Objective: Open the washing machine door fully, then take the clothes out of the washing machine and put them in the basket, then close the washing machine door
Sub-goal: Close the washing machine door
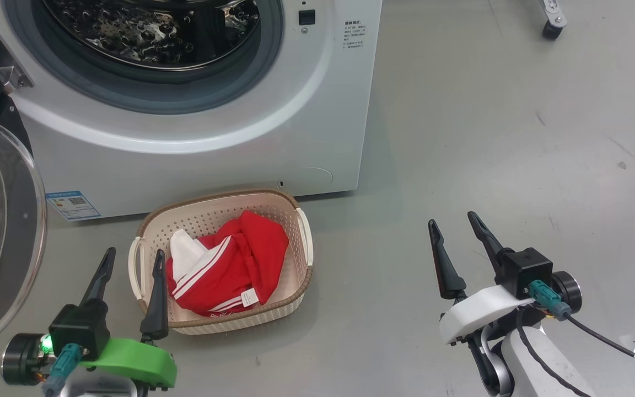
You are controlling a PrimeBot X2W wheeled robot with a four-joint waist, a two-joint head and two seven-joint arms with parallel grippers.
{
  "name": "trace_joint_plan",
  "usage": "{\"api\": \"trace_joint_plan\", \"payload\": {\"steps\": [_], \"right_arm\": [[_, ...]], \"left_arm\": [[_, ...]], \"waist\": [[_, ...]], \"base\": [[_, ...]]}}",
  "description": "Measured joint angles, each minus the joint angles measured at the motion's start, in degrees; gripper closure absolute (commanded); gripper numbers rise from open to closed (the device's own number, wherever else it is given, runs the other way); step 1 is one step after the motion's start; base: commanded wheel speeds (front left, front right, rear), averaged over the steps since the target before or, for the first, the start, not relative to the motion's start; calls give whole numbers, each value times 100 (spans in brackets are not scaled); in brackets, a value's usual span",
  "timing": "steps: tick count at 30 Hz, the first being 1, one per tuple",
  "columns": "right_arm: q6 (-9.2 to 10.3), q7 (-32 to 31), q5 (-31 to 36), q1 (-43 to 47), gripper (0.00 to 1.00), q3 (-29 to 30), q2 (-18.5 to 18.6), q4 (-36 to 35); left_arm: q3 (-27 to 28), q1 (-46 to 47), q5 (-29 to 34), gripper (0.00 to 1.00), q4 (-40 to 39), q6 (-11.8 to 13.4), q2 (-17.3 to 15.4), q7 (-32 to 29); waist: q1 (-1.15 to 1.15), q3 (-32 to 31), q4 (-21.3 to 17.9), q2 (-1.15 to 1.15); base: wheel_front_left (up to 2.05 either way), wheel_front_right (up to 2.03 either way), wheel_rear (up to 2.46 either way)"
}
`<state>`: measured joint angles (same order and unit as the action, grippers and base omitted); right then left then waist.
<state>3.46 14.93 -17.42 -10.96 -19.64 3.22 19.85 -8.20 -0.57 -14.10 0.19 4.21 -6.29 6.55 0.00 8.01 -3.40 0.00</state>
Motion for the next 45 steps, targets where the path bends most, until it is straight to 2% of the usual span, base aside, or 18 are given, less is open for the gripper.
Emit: {"api": "trace_joint_plan", "payload": {"steps": [9, 21, 31, 45], "right_arm": [[19, 0, 11, -1, 0, 94, 1, 1], [20, 0, 69, -1, 0, 189, 4, 0], [15, 0, 179, -1, 0, 225, 51, -7], [12, 0, 253, 2, 0, 233, 57, -2]], "left_arm": [[-54, 0, 0, 0, -8, 0, 2, -1], [-105, 1, 0, 0, -4, 2, 23, 5], [-90, 1, -2, 0, 49, 24, 129, 67], [1, -1, -96, 0, 107, 86, 168, 172]], "waist": [[0, -2, 93, 0], [0, -8, 452, 0], [0, -15, 1016, 0], [0, -53, 2035, 0]], "base": [[0, 0, 0], [0, 0, 0], [0, 0, 0], [0, 0, 0]]}}
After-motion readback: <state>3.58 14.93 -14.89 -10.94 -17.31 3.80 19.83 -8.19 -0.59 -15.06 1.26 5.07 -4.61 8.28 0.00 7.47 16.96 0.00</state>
